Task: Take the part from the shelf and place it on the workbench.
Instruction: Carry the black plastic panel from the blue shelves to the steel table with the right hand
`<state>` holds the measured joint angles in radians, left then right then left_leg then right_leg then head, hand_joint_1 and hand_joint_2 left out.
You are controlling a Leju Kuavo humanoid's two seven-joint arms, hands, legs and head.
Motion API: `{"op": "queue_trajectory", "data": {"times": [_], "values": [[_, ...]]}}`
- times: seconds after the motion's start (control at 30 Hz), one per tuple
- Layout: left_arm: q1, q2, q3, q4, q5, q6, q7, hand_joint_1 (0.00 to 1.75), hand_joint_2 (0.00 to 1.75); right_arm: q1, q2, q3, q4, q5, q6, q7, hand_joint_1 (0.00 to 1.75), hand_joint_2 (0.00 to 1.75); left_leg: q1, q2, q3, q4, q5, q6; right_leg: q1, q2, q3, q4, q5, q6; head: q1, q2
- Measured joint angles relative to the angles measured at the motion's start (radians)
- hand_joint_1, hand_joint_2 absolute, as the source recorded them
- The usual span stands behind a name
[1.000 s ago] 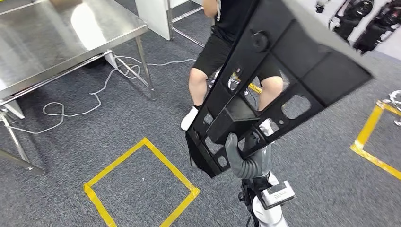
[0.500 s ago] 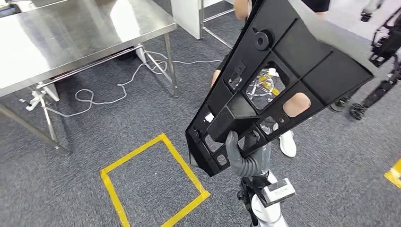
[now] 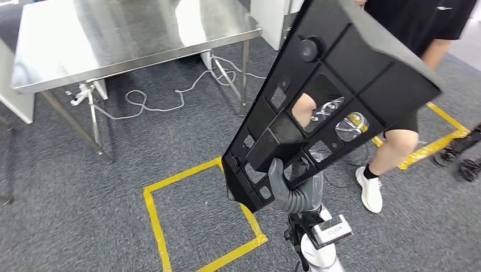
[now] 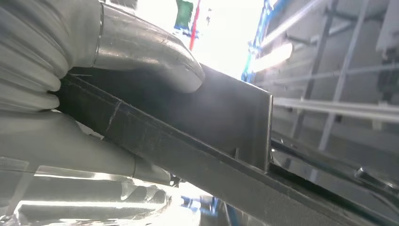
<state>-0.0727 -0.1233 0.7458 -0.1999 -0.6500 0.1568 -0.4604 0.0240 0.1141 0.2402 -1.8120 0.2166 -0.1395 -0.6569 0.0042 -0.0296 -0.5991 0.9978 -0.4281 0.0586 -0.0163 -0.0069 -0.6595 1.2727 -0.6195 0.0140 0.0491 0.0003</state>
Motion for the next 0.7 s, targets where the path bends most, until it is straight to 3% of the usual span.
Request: {"op": "queue_trajectory", "data": {"times": [0.07,0.17,0.23,0.33,0.4,0.47,0.53,0.57,0.6,0.63,0.7], "values": [[0.001,0.0,0.0,0.0,0.0,0.0,0.0,0.0,1.75,0.002,-0.001,0.0,0.001,0.0,0.0,0.0,1.75,1.75,-0.001,-0.031,0.001,0.001,-0.001,-0.001,0.0,0.003,-0.016,0.0,0.021,0.013,0.0,0.0],[0.002,-0.003,0.0,0.0,-0.001,-0.001,0.0,0.0,1.75,0.001,-0.002,-0.001,0.001,0.0,0.0,0.0,1.75,1.75,0.0,-0.066,0.005,0.006,-0.005,-0.007,-0.004,0.025,0.049,-0.162,0.103,0.032,0.0,0.0],[0.003,-0.004,0.0,0.0,-0.002,-0.001,0.0,0.0,1.75,0.001,-0.003,-0.001,0.001,-0.001,0.0,0.0,1.75,1.75,-0.002,-0.085,0.002,0.012,-0.01,-0.017,-0.006,0.046,0.084,-0.24,0.135,0.025,0.0,0.0],[0.007,-0.002,0.0,0.0,-0.003,-0.001,0.001,0.0,1.75,-0.001,-0.004,-0.001,0.002,-0.001,-0.001,0.0,1.75,1.75,0.0,-0.099,-0.005,0.013,-0.012,-0.032,-0.003,0.038,0.093,-0.255,0.143,-0.001,-0.002,0.0],[0.009,-0.001,0.0,0.0,-0.004,-0.003,0.001,0.0,1.75,-0.002,-0.002,-0.002,0.002,-0.002,-0.002,0.0,1.75,1.75,0.0,-0.059,-0.018,0.042,-0.03,-0.042,-0.007,0.026,0.097,-0.258,0.145,-0.015,-0.003,0.0],[0.007,-0.001,0.0,0.0,-0.006,-0.007,0.002,0.0,1.75,-0.001,0.0,-0.002,0.002,-0.002,-0.006,0.003,1.75,1.75,0.002,0.002,-0.067,0.146,-0.086,-0.053,-0.006,0.014,0.1,-0.259,0.143,-0.026,-0.006,0.0],[0.004,-0.001,0.0,0.0,-0.006,-0.01,0.002,0.0,1.75,0.001,0.001,-0.004,0.002,-0.003,-0.013,0.013,1.75,1.75,0.007,0.024,-0.135,0.276,-0.139,-0.06,-0.003,0.001,0.101,-0.259,0.14,-0.031,-0.007,0.0],[0.005,-0.001,0.0,0.0,-0.006,-0.012,0.003,0.0,1.75,0.001,0.001,-0.004,0.003,-0.003,-0.017,0.019,1.75,1.75,0.008,0.026,-0.153,0.305,-0.141,-0.061,-0.002,-0.004,0.102,-0.259,0.139,-0.032,-0.007,0.0],[0.005,0.0,0.001,0.0,-0.006,-0.012,0.003,0.0,1.75,0.001,0.001,-0.005,0.004,-0.003,-0.019,0.022,1.75,1.75,0.008,0.027,-0.15,0.293,-0.123,-0.06,-0.002,-0.008,0.103,-0.259,0.138,-0.032,-0.007,0.0],[0.005,0.0,0.001,0.0,-0.006,-0.012,0.003,0.0,1.75,0.001,0.002,-0.006,0.004,-0.003,-0.02,0.025,1.75,1.75,0.008,0.027,-0.126,0.243,-0.091,-0.056,-0.001,-0.011,0.105,-0.259,0.137,-0.032,-0.007,0.0],[0.004,0.003,0.001,0.0,-0.006,-0.012,0.003,0.0,1.75,0.0,0.005,-0.007,0.004,-0.003,-0.022,0.027,1.75,1.75,0.004,0.035,-0.052,0.1,-0.029,-0.041,0.003,-0.014,0.11,-0.259,0.132,-0.028,-0.007,0.0]]}}
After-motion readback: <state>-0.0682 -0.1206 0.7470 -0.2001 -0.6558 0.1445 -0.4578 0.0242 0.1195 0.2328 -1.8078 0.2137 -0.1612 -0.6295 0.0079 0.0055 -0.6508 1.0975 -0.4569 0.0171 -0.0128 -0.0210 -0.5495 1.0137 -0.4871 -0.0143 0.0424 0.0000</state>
